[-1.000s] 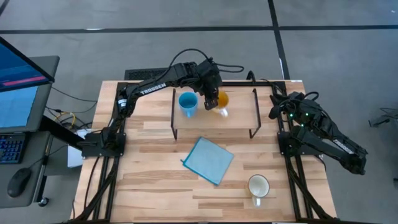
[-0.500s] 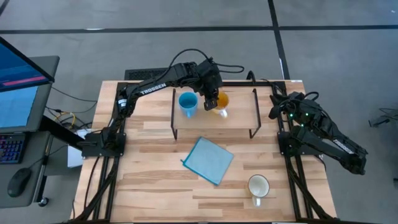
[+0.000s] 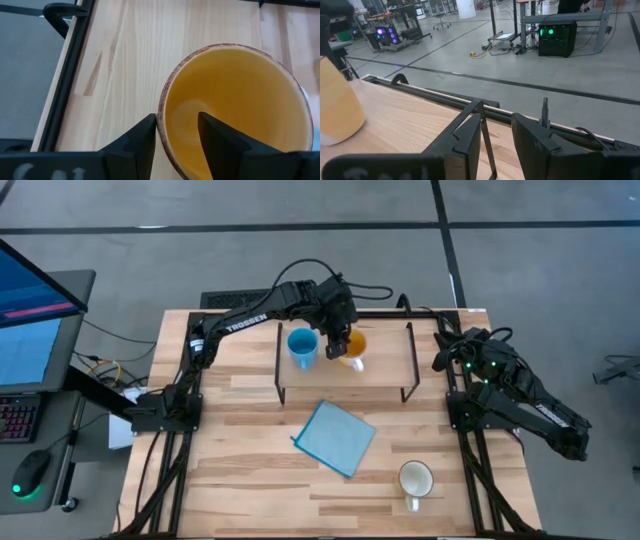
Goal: Stack small to large cups/mugs on shelf
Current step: Put the yellow mug on the shelf
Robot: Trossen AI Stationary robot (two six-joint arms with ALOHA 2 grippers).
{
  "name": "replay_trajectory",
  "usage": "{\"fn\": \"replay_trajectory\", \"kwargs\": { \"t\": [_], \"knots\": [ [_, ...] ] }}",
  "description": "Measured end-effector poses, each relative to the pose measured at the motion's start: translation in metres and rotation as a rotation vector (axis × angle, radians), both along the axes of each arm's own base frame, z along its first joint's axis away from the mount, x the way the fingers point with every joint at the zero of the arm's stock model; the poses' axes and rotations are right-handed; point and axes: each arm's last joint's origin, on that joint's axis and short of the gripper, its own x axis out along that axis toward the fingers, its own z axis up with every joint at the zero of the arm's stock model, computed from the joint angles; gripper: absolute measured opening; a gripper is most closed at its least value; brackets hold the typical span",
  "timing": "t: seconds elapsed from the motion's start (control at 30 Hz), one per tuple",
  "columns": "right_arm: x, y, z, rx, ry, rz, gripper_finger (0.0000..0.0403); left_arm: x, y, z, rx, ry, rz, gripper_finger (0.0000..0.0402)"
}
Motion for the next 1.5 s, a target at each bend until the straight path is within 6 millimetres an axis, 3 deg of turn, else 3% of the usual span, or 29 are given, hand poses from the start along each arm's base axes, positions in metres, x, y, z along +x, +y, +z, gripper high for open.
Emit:
{"fn": "replay_trajectory", "kwargs": {
  "t": [0.83, 1.5],
  "knots": [
    [0.0, 0.0, 0.0, -0.005, 0.007, 0.001, 0.0134, -0.0011, -0.0001, -0.0007, 0.167, 0.03, -0.206, 0.0138],
    [-0.0006, -0.0005, -0.0001, -0.01, 0.011, -0.025, 0.0134, -0.0015, 0.0006, -0.001, 0.225, 0.055, -0.207, 0.0143]
  ]
}}
